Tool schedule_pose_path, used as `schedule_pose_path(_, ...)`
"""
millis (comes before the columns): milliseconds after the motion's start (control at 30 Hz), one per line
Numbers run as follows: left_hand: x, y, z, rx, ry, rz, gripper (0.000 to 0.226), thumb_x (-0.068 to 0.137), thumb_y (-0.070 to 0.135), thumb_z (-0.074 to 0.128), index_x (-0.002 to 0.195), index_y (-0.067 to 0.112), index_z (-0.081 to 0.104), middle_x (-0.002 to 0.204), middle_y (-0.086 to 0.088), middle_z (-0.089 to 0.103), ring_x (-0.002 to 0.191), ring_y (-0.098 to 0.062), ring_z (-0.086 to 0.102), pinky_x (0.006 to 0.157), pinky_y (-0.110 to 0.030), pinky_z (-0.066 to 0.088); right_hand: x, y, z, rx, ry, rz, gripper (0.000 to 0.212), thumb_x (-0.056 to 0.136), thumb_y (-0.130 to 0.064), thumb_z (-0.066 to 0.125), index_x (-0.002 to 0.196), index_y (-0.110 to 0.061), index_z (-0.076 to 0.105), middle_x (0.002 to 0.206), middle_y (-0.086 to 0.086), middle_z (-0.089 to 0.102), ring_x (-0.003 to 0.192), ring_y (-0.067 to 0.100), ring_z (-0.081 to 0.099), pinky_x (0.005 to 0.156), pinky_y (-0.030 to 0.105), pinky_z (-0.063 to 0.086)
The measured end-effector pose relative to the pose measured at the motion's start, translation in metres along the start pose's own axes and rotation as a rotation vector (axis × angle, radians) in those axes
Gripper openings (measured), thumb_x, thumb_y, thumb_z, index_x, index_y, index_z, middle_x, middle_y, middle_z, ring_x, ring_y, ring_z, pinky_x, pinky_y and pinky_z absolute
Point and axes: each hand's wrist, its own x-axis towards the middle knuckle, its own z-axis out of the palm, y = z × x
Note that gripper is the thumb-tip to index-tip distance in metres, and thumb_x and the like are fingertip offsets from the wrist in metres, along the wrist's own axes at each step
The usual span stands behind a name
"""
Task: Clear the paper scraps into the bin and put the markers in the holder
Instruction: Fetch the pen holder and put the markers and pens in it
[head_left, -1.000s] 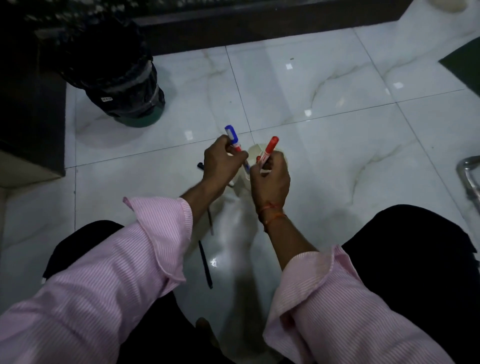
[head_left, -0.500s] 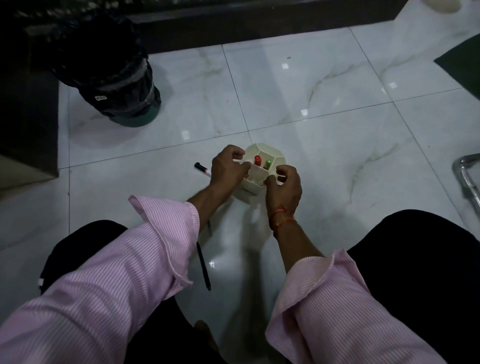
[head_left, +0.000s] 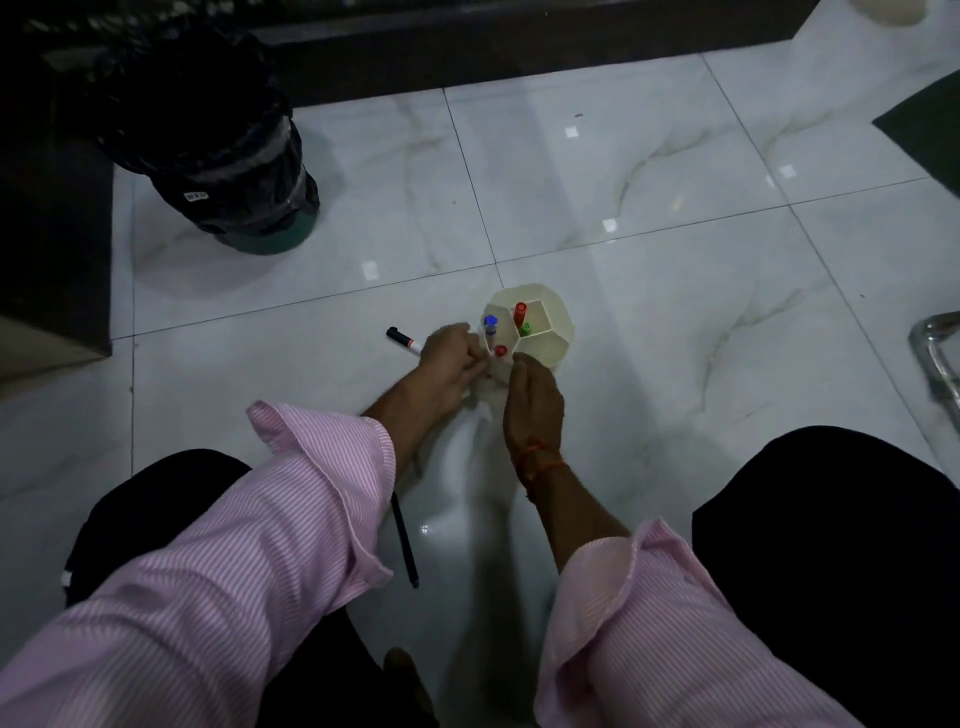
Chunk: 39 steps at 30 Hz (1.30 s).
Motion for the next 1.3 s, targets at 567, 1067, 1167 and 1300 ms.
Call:
schedule_pose_path(567,0.042,-0.052,-0.089,1.107,0.350,0.175,0.045,0.084,0.015,0.067,0.126,0.013,0.051,0.124,-0.016,0.047,0.107,-0.034,0.057,0.090,-0.040,0.054,0.016,0.020,0.082,-0.483,-0.473,-0.319,0.045,0.093,-0.004,0.051,0.137,-0.009,0.049,0.155,0.014,0.032,0.143,0.031,0.029,0.118,0.040,0.028)
schedule_pose_path(1067,0.047,-0.067,-0.089,1.250,0.244,0.233,0.039,0.072,0.017,0.073,0.106,0.004,0.061,0.107,-0.015,0.065,0.096,-0.032,0.064,0.072,-0.031,0.051,-0.015,0.047,0.044,-0.247,-0.306,-0.023,0.042,0.081,-0.001,0.061,0.119,-0.017,0.052,0.106,0.005,0.062,0.094,0.016,0.059,0.083,0.022,0.046)
schedule_pose_path(1167,0.048,-0.077,-0.088,1.340,0.240,0.239,0.037,0.073,0.013,0.069,0.108,0.004,0.059,0.111,-0.017,0.063,0.098,-0.034,0.063,0.079,-0.036,0.055,-0.017,0.048,0.035,-0.228,-0.237,-0.129,0.040,0.087,-0.006,0.059,0.125,-0.019,0.053,0.112,0.003,0.061,0.100,0.017,0.059,0.089,0.021,0.044)
schedule_pose_path(1300,0.045,-0.065,-0.072,1.287,0.273,0.244,0.035,0.073,0.014,0.072,0.104,0.002,0.061,0.109,-0.017,0.066,0.098,-0.034,0.065,0.077,-0.033,0.054,-0.018,0.037,0.023,-0.117,-0.041,-0.230,0.026,0.091,-0.013,0.054,0.116,-0.017,0.054,0.106,-0.002,0.060,0.092,0.009,0.056,0.082,0.015,0.047)
